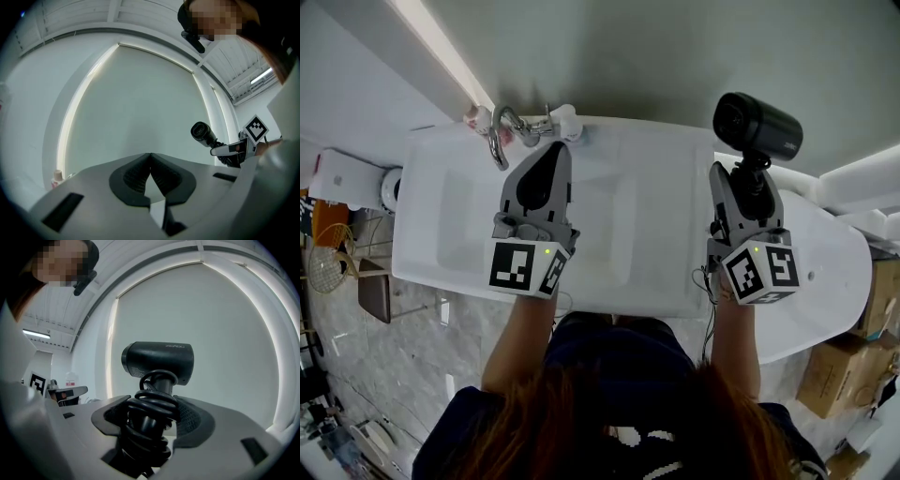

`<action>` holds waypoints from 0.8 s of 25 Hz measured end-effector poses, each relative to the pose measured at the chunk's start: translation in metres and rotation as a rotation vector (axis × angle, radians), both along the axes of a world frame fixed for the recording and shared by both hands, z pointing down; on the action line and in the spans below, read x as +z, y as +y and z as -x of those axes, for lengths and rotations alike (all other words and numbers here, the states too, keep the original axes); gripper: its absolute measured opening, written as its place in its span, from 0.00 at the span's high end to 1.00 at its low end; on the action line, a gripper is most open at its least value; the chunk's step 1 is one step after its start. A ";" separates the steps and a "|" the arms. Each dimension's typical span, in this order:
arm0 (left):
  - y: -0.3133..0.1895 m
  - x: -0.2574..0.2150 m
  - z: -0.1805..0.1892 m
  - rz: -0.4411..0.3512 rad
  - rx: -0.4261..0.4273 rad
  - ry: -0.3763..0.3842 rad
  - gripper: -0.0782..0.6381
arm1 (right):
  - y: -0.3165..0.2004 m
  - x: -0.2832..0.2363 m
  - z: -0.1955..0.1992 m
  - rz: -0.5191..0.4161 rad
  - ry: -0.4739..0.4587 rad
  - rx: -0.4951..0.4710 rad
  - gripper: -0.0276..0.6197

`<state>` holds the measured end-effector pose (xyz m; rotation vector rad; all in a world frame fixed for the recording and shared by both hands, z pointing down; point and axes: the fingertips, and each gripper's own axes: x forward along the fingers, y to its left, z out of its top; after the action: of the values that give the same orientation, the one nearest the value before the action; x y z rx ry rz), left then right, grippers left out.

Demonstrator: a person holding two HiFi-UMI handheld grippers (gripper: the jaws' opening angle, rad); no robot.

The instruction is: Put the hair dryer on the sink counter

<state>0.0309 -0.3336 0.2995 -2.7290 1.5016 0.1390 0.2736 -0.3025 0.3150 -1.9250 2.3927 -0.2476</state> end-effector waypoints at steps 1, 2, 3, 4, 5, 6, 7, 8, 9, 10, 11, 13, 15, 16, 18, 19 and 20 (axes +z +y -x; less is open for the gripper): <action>-0.005 0.003 -0.001 0.008 0.004 -0.005 0.87 | -0.004 0.007 0.000 0.018 0.002 0.003 0.50; -0.009 0.007 -0.002 0.018 0.008 -0.009 0.87 | -0.008 0.015 0.000 0.038 0.004 0.006 0.50; -0.014 0.011 -0.002 0.029 0.011 -0.011 0.87 | -0.012 0.023 0.000 0.061 0.004 0.009 0.50; -0.019 0.014 -0.003 0.039 0.014 -0.011 0.87 | -0.016 0.032 0.001 0.084 0.005 0.011 0.50; -0.024 0.017 -0.003 0.047 0.017 -0.009 0.87 | -0.020 0.042 0.001 0.108 0.007 0.012 0.50; -0.028 0.020 -0.003 0.053 0.019 -0.009 0.87 | -0.024 0.052 0.002 0.136 0.009 0.011 0.50; -0.032 0.023 -0.003 0.059 0.023 -0.009 0.87 | -0.028 0.063 0.003 0.168 0.010 0.007 0.50; -0.035 0.025 -0.004 0.064 0.028 -0.010 0.87 | -0.031 0.075 0.004 0.204 0.010 -0.001 0.50; -0.039 0.028 -0.005 0.068 0.034 -0.011 0.87 | -0.034 0.088 0.006 0.242 0.008 -0.013 0.50; -0.042 0.031 -0.006 0.071 0.040 -0.010 0.87 | -0.038 0.100 0.007 0.281 0.007 -0.024 0.50; -0.046 0.034 -0.006 0.076 0.045 -0.008 0.87 | -0.041 0.113 0.009 0.318 0.011 -0.031 0.50; -0.050 0.041 -0.007 0.087 0.056 -0.005 0.87 | -0.045 0.137 0.009 0.382 0.035 -0.026 0.50; -0.053 0.045 -0.006 0.096 0.062 -0.007 0.87 | -0.048 0.159 0.005 0.436 0.069 -0.005 0.50; -0.055 0.048 -0.005 0.101 0.063 -0.007 0.87 | -0.050 0.171 0.002 0.465 0.088 0.005 0.50; -0.058 0.054 -0.004 0.115 0.062 -0.008 0.87 | -0.055 0.197 -0.004 0.532 0.125 0.017 0.50; -0.060 0.057 -0.003 0.122 0.062 -0.010 0.87 | -0.057 0.210 -0.007 0.566 0.138 0.020 0.50; -0.061 0.060 -0.003 0.129 0.063 -0.013 0.87 | -0.059 0.222 -0.009 0.602 0.147 0.023 0.50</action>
<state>0.0336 -0.3948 0.3597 -2.8728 1.4718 0.0265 0.2827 -0.3615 0.5373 -2.2567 2.5939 -0.9513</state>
